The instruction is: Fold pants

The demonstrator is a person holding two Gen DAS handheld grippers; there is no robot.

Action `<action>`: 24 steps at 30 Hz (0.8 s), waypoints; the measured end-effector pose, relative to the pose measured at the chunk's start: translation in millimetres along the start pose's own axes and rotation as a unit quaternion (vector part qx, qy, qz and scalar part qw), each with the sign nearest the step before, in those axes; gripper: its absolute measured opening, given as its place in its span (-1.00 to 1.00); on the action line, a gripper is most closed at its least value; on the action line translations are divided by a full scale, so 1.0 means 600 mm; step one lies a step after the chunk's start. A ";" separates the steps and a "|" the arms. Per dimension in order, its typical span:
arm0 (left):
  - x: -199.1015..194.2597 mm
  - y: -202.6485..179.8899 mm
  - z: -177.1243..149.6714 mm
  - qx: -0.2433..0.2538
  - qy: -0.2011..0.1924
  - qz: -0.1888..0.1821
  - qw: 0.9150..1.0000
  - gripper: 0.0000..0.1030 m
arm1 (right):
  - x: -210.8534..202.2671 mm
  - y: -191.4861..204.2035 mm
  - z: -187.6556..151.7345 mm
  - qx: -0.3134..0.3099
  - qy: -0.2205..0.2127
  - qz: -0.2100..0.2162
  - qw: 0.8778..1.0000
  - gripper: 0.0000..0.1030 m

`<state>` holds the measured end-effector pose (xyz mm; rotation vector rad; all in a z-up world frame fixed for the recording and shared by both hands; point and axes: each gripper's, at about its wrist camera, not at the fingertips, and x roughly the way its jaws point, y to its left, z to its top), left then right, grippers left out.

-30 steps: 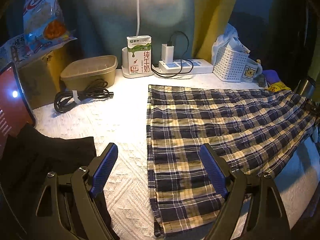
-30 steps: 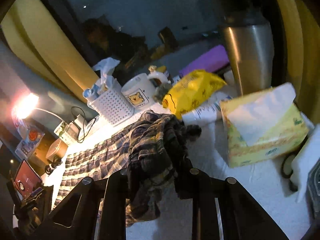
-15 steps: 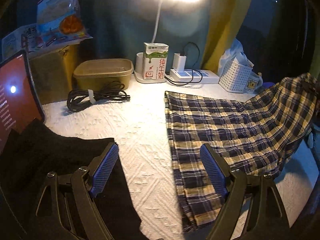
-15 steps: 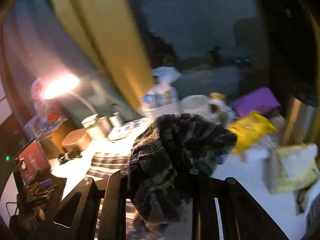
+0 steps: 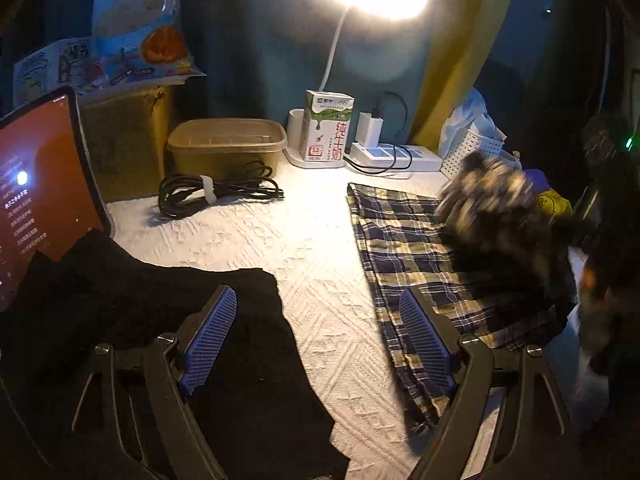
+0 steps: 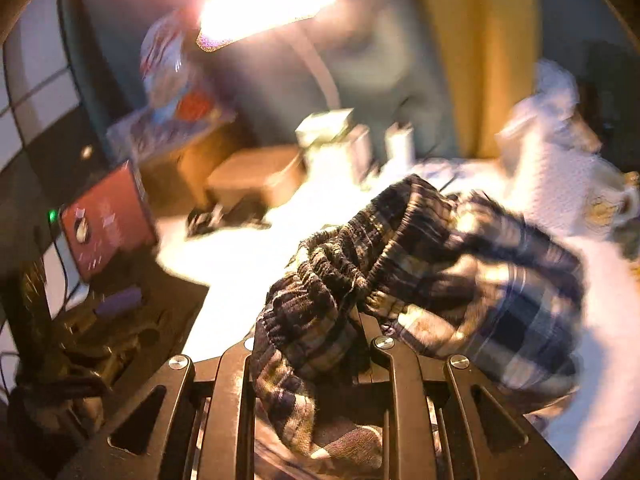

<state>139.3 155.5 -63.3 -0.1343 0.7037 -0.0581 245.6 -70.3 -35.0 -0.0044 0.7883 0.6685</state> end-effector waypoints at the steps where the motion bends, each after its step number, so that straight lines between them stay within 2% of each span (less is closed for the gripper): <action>1: 0.001 0.003 0.000 -0.001 0.001 0.002 1.000 0.63 | 0.019 0.013 -0.009 -0.006 0.015 0.009 1.000 -0.60; 4: 0.006 0.008 -0.001 -0.007 0.005 0.007 1.000 0.63 | 0.073 0.052 -0.034 -0.044 0.059 0.009 0.997 -0.58; 6: 0.009 0.009 0.001 -0.009 0.006 0.008 1.000 0.63 | 0.094 0.066 -0.044 -0.068 0.078 0.004 0.995 -0.21; 7: 0.009 0.008 0.002 -0.010 0.006 0.008 1.000 0.63 | 0.095 0.071 -0.047 -0.074 0.077 0.013 0.994 0.56; 8: 0.010 0.007 0.003 -0.009 0.006 0.007 1.000 0.63 | 0.086 0.073 -0.047 -0.077 0.067 0.028 0.994 1.00; 11: 0.015 0.000 0.013 -0.004 0.005 0.008 1.000 0.63 | 0.050 0.083 -0.043 -0.099 0.034 0.043 0.994 1.00; 15: 0.020 -0.025 0.034 0.013 0.000 -0.002 1.000 0.63 | 0.006 0.053 -0.033 -0.078 0.011 0.030 0.996 1.00; 18: 0.031 -0.059 0.053 0.040 -0.002 -0.016 0.999 0.63 | -0.028 0.006 -0.035 -0.051 -0.011 0.003 0.999 1.00; 22: 0.062 -0.119 0.076 0.081 0.003 -0.043 0.996 0.63 | -0.072 -0.073 -0.043 -0.011 -0.030 -0.053 0.998 0.99; 24: 0.087 -0.150 0.083 0.103 0.017 -0.057 0.993 0.63 | -0.091 -0.118 -0.051 0.013 -0.034 -0.081 0.996 0.84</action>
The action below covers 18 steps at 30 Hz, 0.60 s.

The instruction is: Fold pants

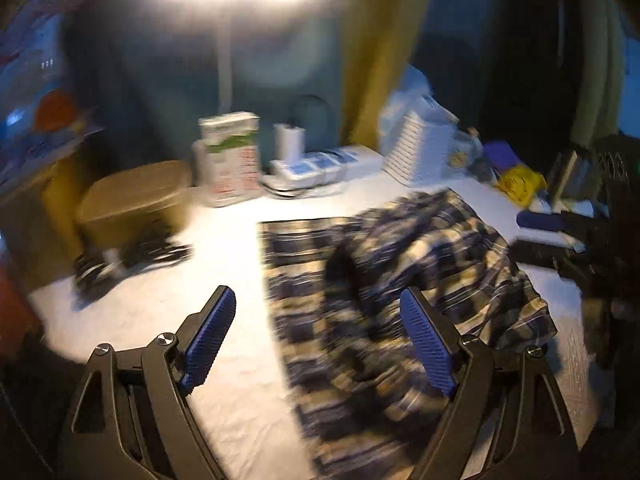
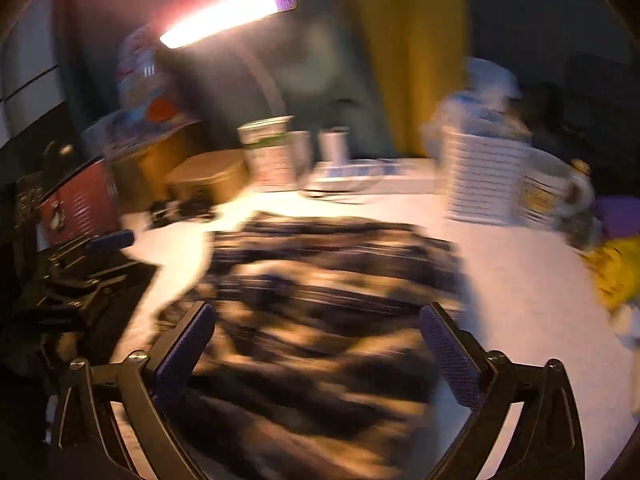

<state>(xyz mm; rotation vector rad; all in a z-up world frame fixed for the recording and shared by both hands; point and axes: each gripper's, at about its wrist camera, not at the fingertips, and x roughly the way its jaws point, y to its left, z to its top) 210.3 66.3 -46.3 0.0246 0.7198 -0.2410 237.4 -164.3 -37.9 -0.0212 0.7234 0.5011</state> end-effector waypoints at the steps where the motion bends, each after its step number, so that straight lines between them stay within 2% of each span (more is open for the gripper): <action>1: 0.014 -0.012 0.006 0.011 0.007 -0.008 1.000 0.63 | -0.002 -0.017 -0.002 0.010 0.002 -0.009 1.000 0.76; 3: 0.040 -0.031 0.016 0.030 0.014 -0.022 0.999 0.63 | -0.005 -0.056 -0.008 0.034 0.005 -0.024 0.999 0.69; 5: 0.073 -0.043 0.023 0.045 0.031 -0.021 0.998 0.56 | -0.011 -0.084 -0.013 0.046 0.006 -0.033 0.998 0.58; 7: 0.100 -0.044 0.027 0.042 0.049 -0.023 0.998 0.01 | -0.012 -0.103 -0.017 0.052 0.006 -0.038 0.998 0.56; 8: 0.112 -0.041 0.028 0.038 0.060 -0.022 0.997 -0.08 | -0.009 -0.112 -0.017 0.057 0.008 -0.038 0.998 0.56; 10: 0.125 -0.035 0.029 0.034 0.066 -0.027 0.997 -0.47 | -0.006 -0.126 -0.021 0.069 0.013 -0.043 0.997 0.56; 12: 0.132 -0.028 0.031 0.027 0.069 -0.036 0.997 -0.61 | 0.002 -0.134 -0.026 0.071 0.017 -0.052 0.996 0.56; 13: 0.133 -0.025 0.033 0.025 0.068 -0.038 0.997 -0.73 | 0.007 -0.136 -0.027 0.070 0.017 -0.044 0.996 0.46; 14: 0.131 -0.020 0.035 0.022 0.064 -0.035 0.997 -0.76 | 0.012 -0.136 -0.026 0.065 0.018 -0.036 0.997 0.09; 16: 0.126 -0.006 0.042 0.012 0.052 -0.021 0.998 -0.77 | 0.025 -0.132 -0.023 0.049 0.024 -0.038 0.998 -0.36; 17: 0.125 0.001 0.045 0.008 0.049 -0.016 0.999 -0.77 | 0.031 -0.128 -0.020 0.041 0.025 -0.038 0.998 -0.52; 18: 0.125 0.009 0.049 0.004 0.049 -0.012 0.999 -0.77 | 0.036 -0.125 -0.014 0.033 0.024 -0.034 0.999 -0.57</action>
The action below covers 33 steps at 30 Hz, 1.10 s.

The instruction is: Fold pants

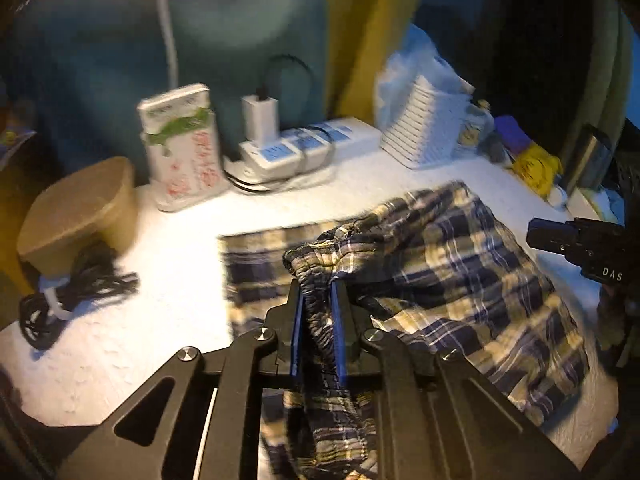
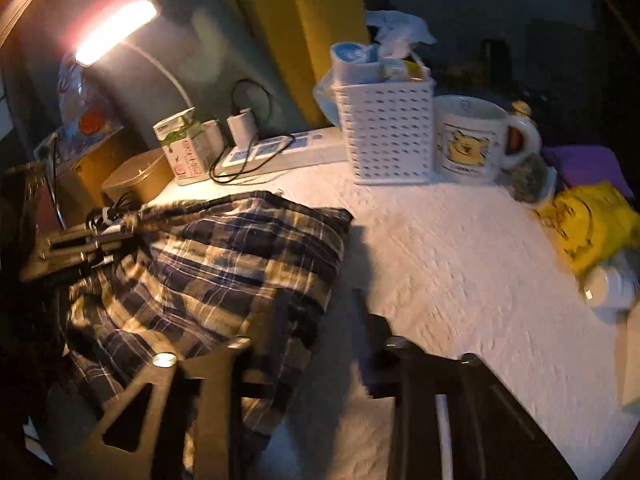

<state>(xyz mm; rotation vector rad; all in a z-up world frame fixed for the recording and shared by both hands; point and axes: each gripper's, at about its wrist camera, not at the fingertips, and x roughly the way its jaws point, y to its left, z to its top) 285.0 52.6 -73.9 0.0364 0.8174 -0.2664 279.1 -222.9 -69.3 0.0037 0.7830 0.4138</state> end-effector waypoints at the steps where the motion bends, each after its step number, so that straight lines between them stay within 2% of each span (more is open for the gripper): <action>1: 0.002 0.010 0.004 -0.006 0.000 0.006 1.000 -0.77 | 0.004 0.005 0.008 -0.011 -0.002 0.003 1.000 -0.59; 5: 0.029 0.043 0.005 -0.019 0.018 0.032 0.999 -0.76 | 0.030 0.025 0.046 -0.043 -0.008 0.017 0.999 -0.59; 8: 0.041 0.065 -0.004 -0.032 0.031 0.030 0.999 -0.59 | 0.071 0.045 0.064 -0.065 0.009 0.032 0.997 -0.59; 10: 0.039 0.078 -0.007 -0.042 0.034 0.035 0.998 -0.17 | 0.105 0.056 0.065 -0.079 0.030 0.036 0.996 -0.59; 11: 0.035 0.087 -0.008 -0.052 0.032 0.039 0.997 -0.10 | 0.117 0.058 0.063 -0.082 0.038 0.033 0.995 -0.59; 13: 0.023 0.105 -0.009 -0.074 0.028 0.037 0.996 0.18 | 0.144 0.059 0.058 -0.090 0.056 0.025 0.994 -0.59; 15: 0.006 0.118 -0.007 -0.089 0.017 0.034 0.995 0.23 | 0.149 0.056 0.058 -0.091 0.056 0.025 0.994 -0.59; 18: -0.027 0.103 0.005 -0.073 -0.008 0.042 0.996 0.23 | 0.133 0.058 0.070 -0.097 0.050 0.002 0.994 -0.58; 20: -0.049 0.089 0.018 -0.063 -0.033 0.032 0.997 0.23 | 0.108 0.068 0.082 -0.104 0.031 -0.004 0.994 -0.58; 23: -0.077 0.070 0.033 -0.048 -0.061 0.023 0.997 0.23 | 0.078 0.097 0.089 -0.127 0.011 0.019 0.992 -0.58; 25: -0.086 0.051 0.036 -0.036 -0.067 -0.004 0.997 0.23 | 0.071 0.125 0.084 -0.152 0.013 0.038 0.987 -0.58; 28: -0.070 0.020 0.024 -0.015 -0.038 -0.046 0.998 0.23 | 0.080 0.162 0.063 -0.181 0.035 0.064 0.981 -0.58; 29: -0.057 0.010 0.015 -0.005 -0.024 -0.047 0.999 0.23 | 0.086 0.171 0.052 -0.188 0.043 0.065 0.979 -0.58; 33: -0.003 0.004 -0.026 0.002 0.038 -0.009 0.999 0.23 | 0.107 0.178 0.006 -0.200 0.084 0.065 0.974 -0.58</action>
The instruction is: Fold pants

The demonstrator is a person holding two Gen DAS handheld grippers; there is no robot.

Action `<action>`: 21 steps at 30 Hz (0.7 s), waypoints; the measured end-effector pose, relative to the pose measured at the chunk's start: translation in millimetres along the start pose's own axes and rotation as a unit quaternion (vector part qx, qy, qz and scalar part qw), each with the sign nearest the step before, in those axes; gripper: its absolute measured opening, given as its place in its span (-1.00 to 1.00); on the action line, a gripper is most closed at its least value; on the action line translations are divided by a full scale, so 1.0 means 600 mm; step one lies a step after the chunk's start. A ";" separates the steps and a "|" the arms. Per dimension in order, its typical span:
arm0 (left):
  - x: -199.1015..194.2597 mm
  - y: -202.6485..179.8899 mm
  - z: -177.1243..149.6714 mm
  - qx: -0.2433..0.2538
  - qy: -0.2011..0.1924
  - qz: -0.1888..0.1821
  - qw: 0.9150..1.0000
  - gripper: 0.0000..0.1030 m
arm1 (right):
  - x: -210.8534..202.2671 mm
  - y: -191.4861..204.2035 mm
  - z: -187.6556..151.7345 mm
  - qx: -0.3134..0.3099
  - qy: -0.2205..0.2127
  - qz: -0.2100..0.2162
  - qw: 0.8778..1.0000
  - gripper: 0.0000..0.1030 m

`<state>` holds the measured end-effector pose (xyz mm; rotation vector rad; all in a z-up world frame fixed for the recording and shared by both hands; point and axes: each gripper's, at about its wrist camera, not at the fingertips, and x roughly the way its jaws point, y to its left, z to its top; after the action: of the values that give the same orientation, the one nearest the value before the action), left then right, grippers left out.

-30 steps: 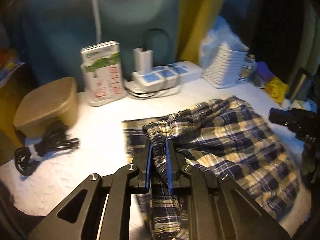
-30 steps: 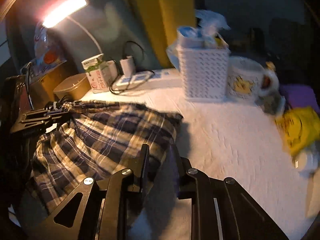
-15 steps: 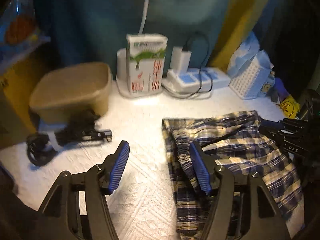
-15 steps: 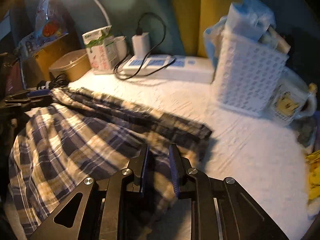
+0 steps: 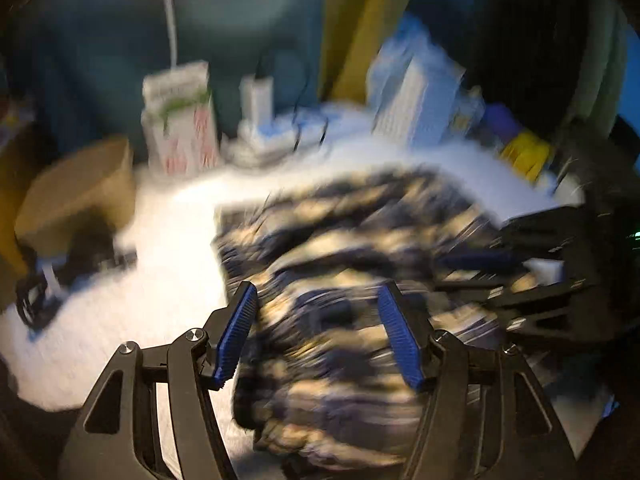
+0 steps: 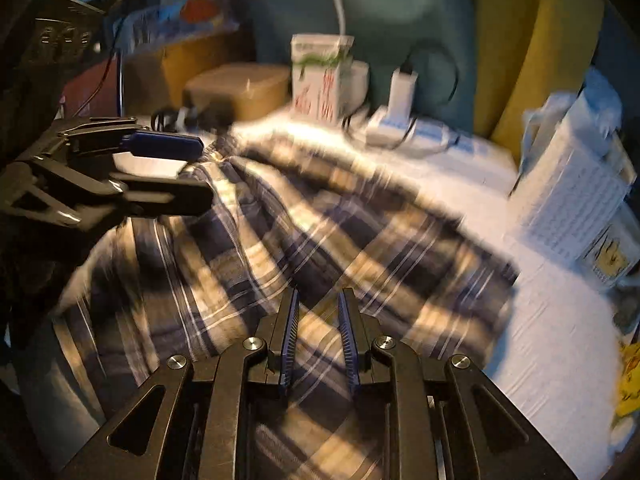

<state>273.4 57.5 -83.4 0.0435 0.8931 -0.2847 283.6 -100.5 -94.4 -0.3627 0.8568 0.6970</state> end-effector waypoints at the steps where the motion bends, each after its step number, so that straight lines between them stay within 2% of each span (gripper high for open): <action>1: 0.012 0.008 -0.007 -0.003 0.011 0.018 1.000 0.27 | 0.006 0.002 -0.009 -0.005 0.005 -0.006 1.000 -0.58; 2: 0.022 0.019 -0.014 -0.013 0.022 0.023 0.999 0.28 | 0.009 0.003 -0.020 -0.012 0.008 -0.014 1.000 -0.58; 3: 0.024 0.032 -0.018 -0.031 0.027 0.009 0.999 0.30 | 0.005 0.004 -0.031 -0.019 0.000 -0.018 1.000 -0.58; 5: 0.016 0.040 -0.020 -0.044 0.025 0.006 0.999 0.32 | -0.005 0.003 -0.045 -0.023 -0.004 -0.023 0.999 -0.58; 10: -0.045 0.025 -0.027 -0.040 -0.008 0.009 0.999 0.32 | -0.024 -0.015 -0.071 -0.002 0.001 -0.031 1.000 -0.58; 15: -0.097 0.028 -0.039 -0.054 -0.031 -0.011 0.998 0.32 | -0.050 -0.031 -0.083 0.020 0.010 -0.050 0.999 -0.57; 17: -0.096 0.017 -0.042 -0.046 -0.034 -0.035 0.998 0.32 | -0.064 -0.032 -0.082 0.026 0.002 -0.055 0.998 -0.57; 21: -0.070 0.012 -0.043 -0.038 -0.030 -0.036 0.998 0.27 | -0.093 -0.026 -0.081 0.035 -0.026 -0.053 0.998 -0.57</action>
<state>230.5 77.9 -67.7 -0.0680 0.8464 -0.3162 241.7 -161.7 -79.9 -0.3235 0.8049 0.5751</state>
